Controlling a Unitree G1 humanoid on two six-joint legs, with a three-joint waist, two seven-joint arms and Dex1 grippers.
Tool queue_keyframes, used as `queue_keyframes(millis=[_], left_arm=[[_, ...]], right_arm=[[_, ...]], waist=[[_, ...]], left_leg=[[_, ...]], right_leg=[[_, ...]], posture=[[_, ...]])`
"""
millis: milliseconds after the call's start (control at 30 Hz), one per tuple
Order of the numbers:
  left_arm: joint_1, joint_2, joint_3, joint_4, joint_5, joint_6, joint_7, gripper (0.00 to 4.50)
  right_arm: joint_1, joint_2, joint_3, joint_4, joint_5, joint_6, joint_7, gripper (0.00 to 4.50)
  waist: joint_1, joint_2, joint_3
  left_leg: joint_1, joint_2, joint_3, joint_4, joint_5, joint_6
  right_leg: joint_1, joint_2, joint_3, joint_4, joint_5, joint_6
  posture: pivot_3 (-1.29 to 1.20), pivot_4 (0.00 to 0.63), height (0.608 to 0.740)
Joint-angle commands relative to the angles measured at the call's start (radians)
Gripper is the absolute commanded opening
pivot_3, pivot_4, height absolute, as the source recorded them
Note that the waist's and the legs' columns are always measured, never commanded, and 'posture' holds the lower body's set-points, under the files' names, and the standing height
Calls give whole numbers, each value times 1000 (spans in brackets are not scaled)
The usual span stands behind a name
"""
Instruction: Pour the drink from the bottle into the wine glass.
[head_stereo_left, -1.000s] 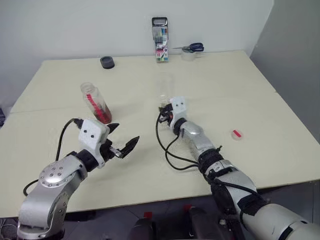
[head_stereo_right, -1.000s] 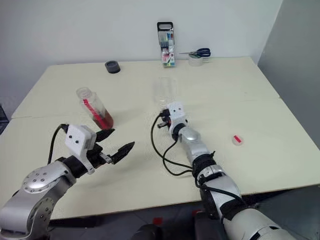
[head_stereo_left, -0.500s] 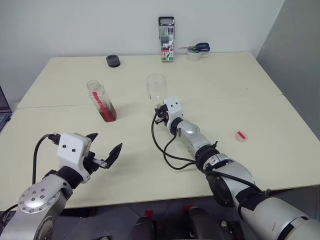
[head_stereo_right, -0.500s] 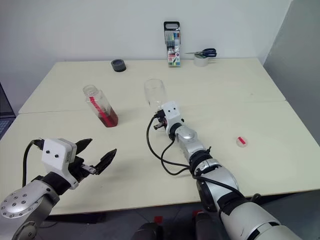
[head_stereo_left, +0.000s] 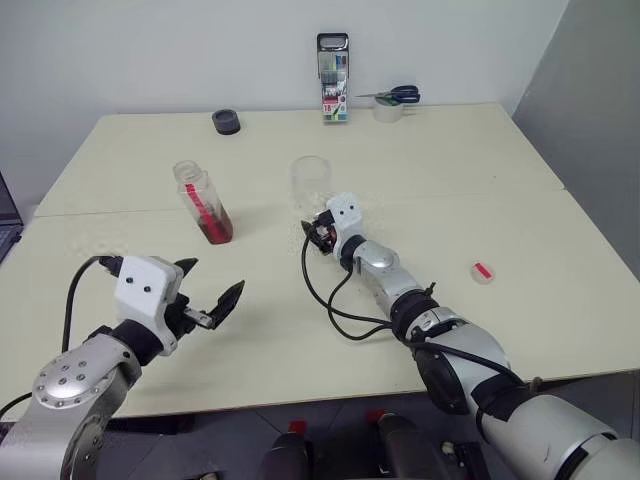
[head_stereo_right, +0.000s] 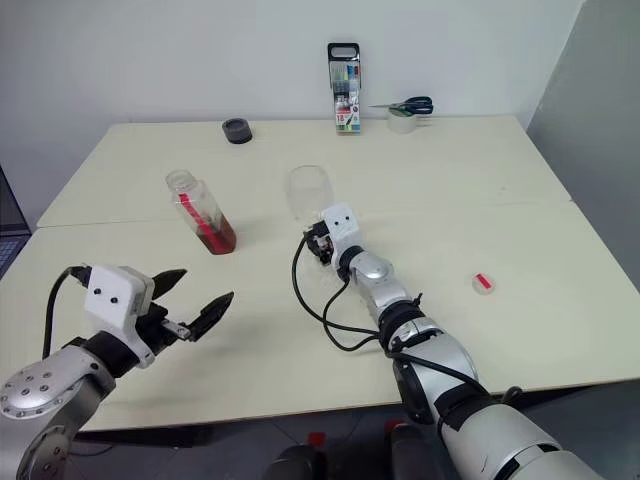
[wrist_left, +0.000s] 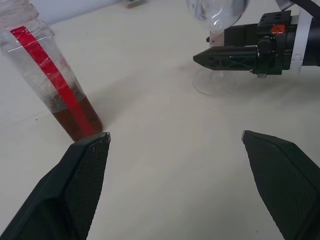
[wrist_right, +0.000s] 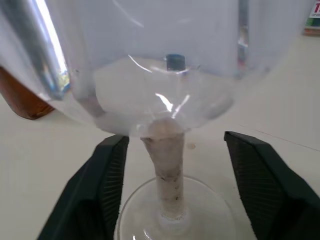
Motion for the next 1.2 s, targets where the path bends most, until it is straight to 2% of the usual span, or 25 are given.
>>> queue_keyframes(millis=[33,233,300,400,533,667,767,867,1033,1200], left_arm=[[-22,18,-2,-3,-4,-14,-12,4500],[-46,27,-5,21,1,-17,-25,4500],[-66,37,4,66,13,-37,-34,4500],[-103,50,12,132,36,-68,-39,4500],[-178,43,19,209,42,-84,-15,4500],[-309,46,-19,332,49,-98,-14,4500],[-399,38,-56,406,67,-110,-9,4500],[-453,13,-65,464,82,-126,25,4500],[-478,-20,-65,509,111,-152,77,4500],[-489,-68,-52,508,127,-161,151,4500]], right_arm=[[-17,38,3,-20,-12,-33,-3,4457],[45,5,40,-81,-42,-55,72,4457],[128,-43,54,-198,-37,-34,128,4457],[279,-130,50,-457,-11,104,176,4457],[476,-278,61,-920,44,373,287,4457],[577,-432,45,-1326,174,675,387,4457],[578,-516,17,-1523,326,846,460,4457],[534,-571,-32,-1614,463,954,508,4457],[442,-658,-102,-1662,643,1061,567,4457],[392,-700,-103,-1672,713,1086,579,4457]], waist=[[0,0,0],[0,0,0],[3,0,0],[14,0,0],[29,1,1],[28,1,1],[26,1,1],[25,1,1],[29,1,1],[37,0,1]], left_leg=[[0,0,0,0,0,0],[0,0,0,0,0,0],[0,0,0,0,0,0],[0,0,-1,0,0,0],[-2,-2,-3,1,0,0],[-2,0,-3,1,-1,1],[-1,0,-4,1,-1,1],[-1,0,-3,1,-1,1],[-2,-1,-3,1,-1,1],[-3,-1,-4,1,-1,1]], right_leg=[[0,0,0,0,0,0],[0,0,0,0,0,0],[0,0,0,0,0,0],[1,0,0,-1,0,0],[1,-2,-1,-2,0,1],[0,0,-1,-1,0,1],[0,0,-2,0,0,1],[1,0,-2,-1,0,1],[1,-1,-3,-2,0,1],[1,-2,-3,-3,0,1]], posture=[[0,150,740],[0,150,740],[0,150,740],[0,150,740],[0,150,740],[0,150,740],[0,150,740],[0,150,740],[0,150,740],[0,150,740]])
